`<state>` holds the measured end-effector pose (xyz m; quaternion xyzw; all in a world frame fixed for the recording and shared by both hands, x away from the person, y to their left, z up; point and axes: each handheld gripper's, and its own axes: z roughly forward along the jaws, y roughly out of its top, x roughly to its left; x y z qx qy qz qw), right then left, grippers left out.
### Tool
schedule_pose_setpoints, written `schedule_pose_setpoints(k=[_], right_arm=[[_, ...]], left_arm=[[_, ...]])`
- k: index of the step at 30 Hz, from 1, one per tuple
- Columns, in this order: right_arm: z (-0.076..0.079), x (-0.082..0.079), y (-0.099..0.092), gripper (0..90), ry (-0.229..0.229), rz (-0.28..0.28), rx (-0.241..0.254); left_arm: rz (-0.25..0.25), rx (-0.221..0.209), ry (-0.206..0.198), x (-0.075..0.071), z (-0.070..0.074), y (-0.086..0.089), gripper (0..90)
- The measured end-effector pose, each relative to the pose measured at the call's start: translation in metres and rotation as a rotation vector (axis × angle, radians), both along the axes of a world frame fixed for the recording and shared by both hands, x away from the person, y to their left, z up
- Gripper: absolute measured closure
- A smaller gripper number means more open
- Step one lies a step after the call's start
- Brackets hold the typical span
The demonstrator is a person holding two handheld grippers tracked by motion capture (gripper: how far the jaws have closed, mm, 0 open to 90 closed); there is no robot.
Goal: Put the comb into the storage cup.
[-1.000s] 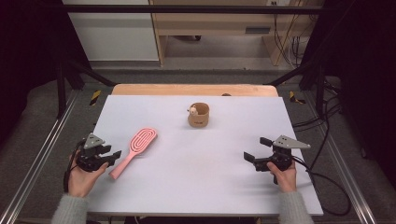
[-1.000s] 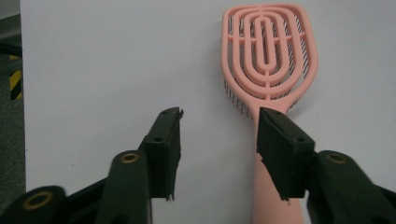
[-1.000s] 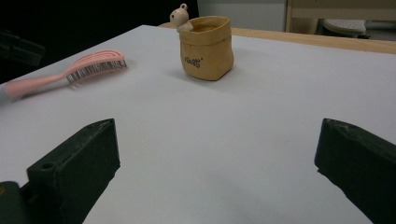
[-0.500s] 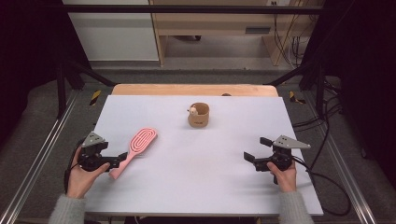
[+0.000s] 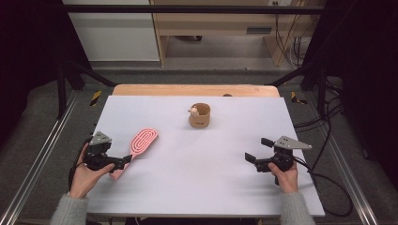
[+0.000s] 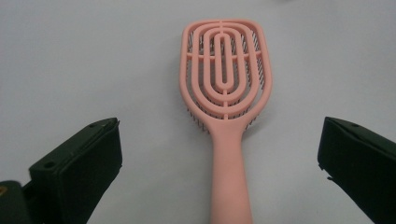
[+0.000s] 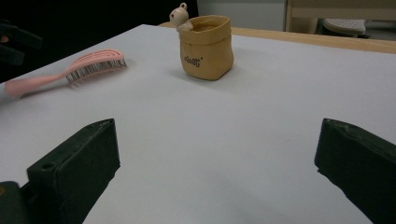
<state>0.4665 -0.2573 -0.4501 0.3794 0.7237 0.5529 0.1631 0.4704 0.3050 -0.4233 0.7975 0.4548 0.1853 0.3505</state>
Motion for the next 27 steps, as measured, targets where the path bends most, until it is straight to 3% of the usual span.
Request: schedule_pose_setpoints(k=[13, 19, 27], right_arm=[[0.0, 0.0, 0.0, 0.3, -0.002, 0.001, -0.001], [0.0, 0.0, 0.0, 0.3, -0.001, 0.001, -0.002], [0.0, 0.0, 0.0, 0.3, -0.003, 0.002, -0.002]], left_arm=[[-0.008, 0.037, 0.047, 0.011, -0.013, -0.009, 0.0], [-0.013, 0.074, 0.074, 0.014, -0.02, -0.012, 1.3], [-0.028, 0.095, 0.091, 0.016, -0.026, -0.014, 9.6]])
